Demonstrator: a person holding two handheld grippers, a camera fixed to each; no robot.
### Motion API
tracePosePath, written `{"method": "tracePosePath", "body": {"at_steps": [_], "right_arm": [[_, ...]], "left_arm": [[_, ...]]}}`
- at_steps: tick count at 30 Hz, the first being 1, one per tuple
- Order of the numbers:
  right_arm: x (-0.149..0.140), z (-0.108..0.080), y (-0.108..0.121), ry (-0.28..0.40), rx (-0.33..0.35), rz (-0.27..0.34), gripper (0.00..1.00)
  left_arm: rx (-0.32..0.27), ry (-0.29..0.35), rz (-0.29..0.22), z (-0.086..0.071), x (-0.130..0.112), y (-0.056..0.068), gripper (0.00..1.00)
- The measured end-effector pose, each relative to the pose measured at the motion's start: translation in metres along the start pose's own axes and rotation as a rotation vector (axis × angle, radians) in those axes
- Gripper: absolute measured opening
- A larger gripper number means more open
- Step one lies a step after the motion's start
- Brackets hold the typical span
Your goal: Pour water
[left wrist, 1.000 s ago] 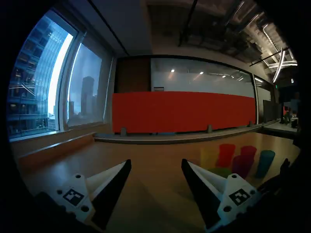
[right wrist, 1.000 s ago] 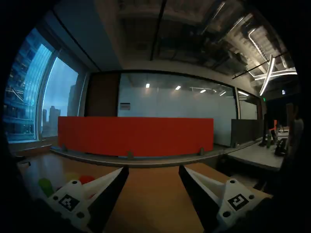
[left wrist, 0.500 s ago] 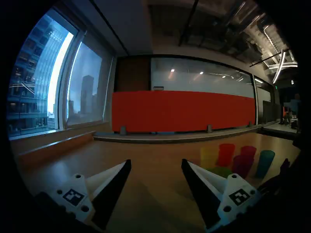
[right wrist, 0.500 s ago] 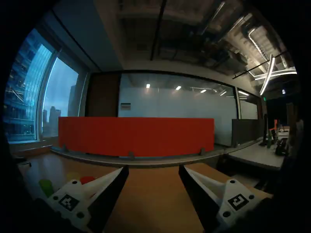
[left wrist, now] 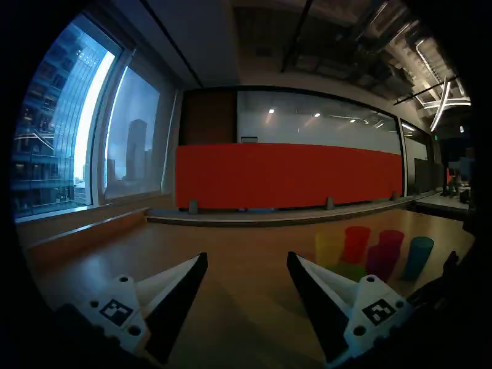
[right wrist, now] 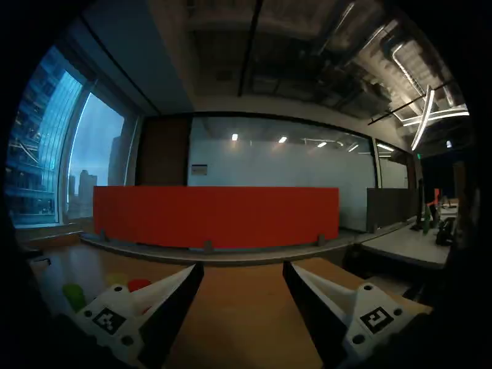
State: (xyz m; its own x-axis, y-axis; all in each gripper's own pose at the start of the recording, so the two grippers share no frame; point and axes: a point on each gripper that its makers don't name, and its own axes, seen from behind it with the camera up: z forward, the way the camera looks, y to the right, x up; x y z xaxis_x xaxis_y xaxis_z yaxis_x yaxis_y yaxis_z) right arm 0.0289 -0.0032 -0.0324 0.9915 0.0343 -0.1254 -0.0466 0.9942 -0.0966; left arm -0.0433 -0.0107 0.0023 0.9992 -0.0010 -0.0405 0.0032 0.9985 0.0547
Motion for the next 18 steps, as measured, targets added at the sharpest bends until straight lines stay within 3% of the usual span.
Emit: {"method": "tracePosePath", "body": {"at_steps": [8, 18], "right_arm": [[0.005, -0.004, -0.002, 0.03, 0.021, -0.041, 0.99], [-0.012, -0.001, -0.008, 0.016, 0.058, -0.063, 1.0]], "left_arm": [[0.0, 0.0, 0.001, 0.0, 0.001, 0.0, 0.96], [0.0, 0.0, 0.001, 0.001, 0.001, 0.0, 0.96]]}}
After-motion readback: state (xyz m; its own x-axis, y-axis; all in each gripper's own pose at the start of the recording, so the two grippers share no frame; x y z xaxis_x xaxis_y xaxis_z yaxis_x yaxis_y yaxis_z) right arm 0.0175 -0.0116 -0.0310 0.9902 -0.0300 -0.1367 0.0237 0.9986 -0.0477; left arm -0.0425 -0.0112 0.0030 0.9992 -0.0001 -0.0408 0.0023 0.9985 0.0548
